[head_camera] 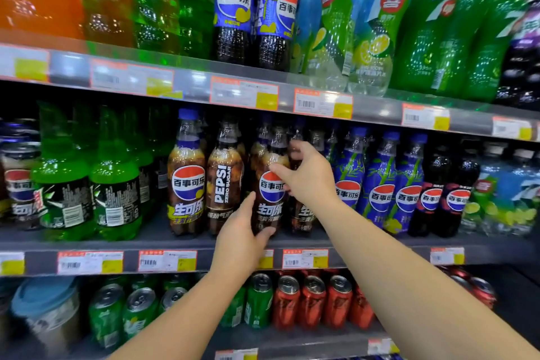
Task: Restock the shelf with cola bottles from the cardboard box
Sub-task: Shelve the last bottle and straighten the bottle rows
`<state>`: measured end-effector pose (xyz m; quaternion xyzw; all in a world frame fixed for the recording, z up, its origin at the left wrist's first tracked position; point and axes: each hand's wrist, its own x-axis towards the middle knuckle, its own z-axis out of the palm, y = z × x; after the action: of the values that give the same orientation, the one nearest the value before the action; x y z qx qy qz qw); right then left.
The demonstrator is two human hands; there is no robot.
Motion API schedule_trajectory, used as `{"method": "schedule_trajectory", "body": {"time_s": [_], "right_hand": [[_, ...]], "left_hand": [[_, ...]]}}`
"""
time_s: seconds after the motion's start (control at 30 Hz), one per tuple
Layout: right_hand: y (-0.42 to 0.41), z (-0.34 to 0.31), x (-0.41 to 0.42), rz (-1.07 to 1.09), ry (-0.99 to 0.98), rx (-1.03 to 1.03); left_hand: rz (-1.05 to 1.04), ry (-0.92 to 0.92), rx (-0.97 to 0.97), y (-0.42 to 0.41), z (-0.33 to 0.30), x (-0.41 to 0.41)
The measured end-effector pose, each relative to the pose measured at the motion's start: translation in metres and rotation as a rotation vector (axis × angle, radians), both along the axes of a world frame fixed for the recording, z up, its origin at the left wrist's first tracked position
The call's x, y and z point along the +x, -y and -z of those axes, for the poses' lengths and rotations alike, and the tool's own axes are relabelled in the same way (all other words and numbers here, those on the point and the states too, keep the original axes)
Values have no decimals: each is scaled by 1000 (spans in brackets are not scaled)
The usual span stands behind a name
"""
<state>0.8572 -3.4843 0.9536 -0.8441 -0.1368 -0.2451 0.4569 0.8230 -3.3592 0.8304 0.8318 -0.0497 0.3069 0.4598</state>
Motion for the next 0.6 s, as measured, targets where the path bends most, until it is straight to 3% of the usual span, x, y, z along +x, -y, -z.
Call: {"method": "schedule_trajectory", "body": {"time_s": [0.13,0.23,0.37,0.6], "right_hand": [[-10,-9,-10,-70,126,100],[-34,-14,-8,-288,-48,101],[-60,-12,2,-331,-214,71],[-74,-5,12,-280,-215,38]], "left_hand": [[-225,226,25,-37,-1,-22],[-354,180,116,-54,-3,-26],[-444,168,378,-58,-2,-25],[-477,296,497,-70,5,-24]]}}
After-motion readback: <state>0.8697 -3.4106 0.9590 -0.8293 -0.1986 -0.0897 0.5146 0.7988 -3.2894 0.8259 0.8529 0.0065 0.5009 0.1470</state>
